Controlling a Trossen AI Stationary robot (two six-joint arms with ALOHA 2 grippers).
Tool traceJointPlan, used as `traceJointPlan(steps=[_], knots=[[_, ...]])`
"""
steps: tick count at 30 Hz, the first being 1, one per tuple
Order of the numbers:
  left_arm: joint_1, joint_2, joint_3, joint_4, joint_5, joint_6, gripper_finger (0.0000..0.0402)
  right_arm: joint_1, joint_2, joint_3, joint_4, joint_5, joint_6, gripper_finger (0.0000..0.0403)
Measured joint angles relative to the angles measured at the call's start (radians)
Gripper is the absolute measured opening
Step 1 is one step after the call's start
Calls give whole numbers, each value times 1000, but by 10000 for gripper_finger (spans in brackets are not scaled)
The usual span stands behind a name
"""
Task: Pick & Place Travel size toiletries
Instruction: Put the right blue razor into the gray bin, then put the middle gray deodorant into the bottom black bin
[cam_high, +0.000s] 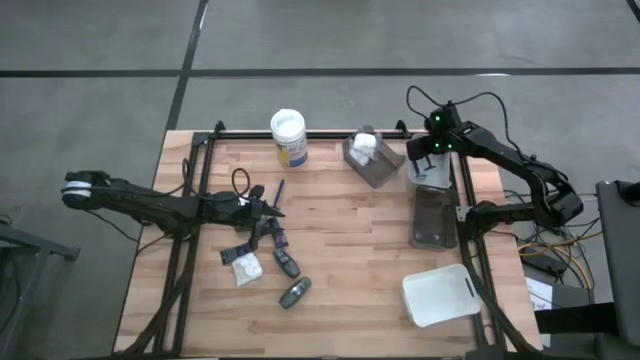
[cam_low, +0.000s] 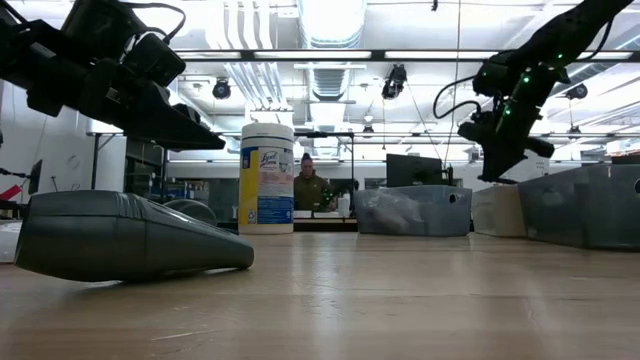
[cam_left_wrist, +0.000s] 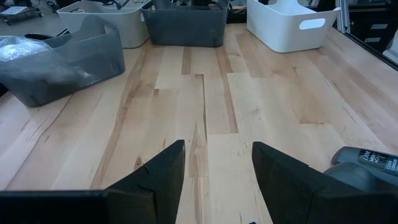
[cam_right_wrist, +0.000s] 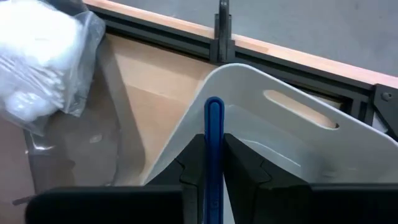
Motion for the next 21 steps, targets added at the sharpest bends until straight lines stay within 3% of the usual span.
traceJointPlan(steps=[21], knots=[[0,0,0,0,0,0,193,2,2,-38,55,0,31,92]])
